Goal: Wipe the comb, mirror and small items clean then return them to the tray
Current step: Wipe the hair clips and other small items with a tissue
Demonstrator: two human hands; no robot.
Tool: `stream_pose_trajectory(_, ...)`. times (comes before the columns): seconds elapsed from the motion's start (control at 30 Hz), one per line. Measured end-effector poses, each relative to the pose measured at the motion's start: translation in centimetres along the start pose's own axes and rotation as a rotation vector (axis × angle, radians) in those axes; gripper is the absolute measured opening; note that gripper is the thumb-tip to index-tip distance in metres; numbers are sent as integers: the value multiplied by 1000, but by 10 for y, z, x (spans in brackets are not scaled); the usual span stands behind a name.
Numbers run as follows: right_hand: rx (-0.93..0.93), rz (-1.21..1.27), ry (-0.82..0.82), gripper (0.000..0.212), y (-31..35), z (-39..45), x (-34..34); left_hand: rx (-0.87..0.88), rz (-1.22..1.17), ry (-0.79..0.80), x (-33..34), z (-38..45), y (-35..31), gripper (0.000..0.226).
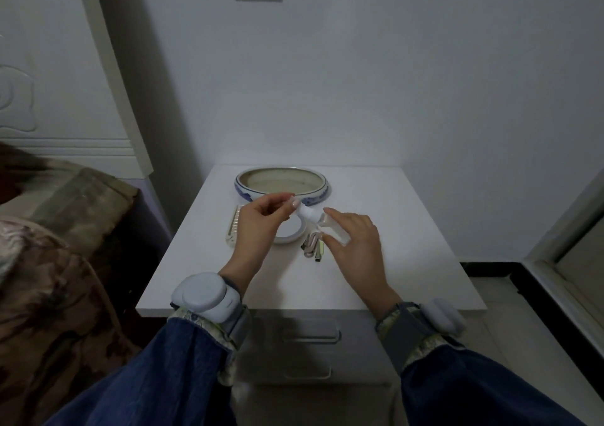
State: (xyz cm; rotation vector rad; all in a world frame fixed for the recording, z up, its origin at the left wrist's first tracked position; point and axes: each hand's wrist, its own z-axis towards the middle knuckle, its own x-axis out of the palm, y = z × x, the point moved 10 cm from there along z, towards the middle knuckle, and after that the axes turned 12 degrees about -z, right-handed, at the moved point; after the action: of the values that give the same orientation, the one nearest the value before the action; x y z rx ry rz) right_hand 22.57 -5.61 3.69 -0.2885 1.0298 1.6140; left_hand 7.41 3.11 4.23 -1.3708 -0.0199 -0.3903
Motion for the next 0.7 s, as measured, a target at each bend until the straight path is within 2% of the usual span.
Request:
stream_pose_trajectory(0.17,104,72,30,39,-3,0,-1,-10,14,9,5,0,4,18)
stream_pose_trajectory(0.27,116,93,41,31,0,-3,-4,-19,17,6,6,-1,5,15)
stream_pose_trajectory(0.37,123,95,29,32,0,-4,-5,-20,26,15,7,-2,5,10)
stream_pose_trajectory(0.7,156,181,56,22,-3,-4,-6,-5,57,87,17,-3,-5,16)
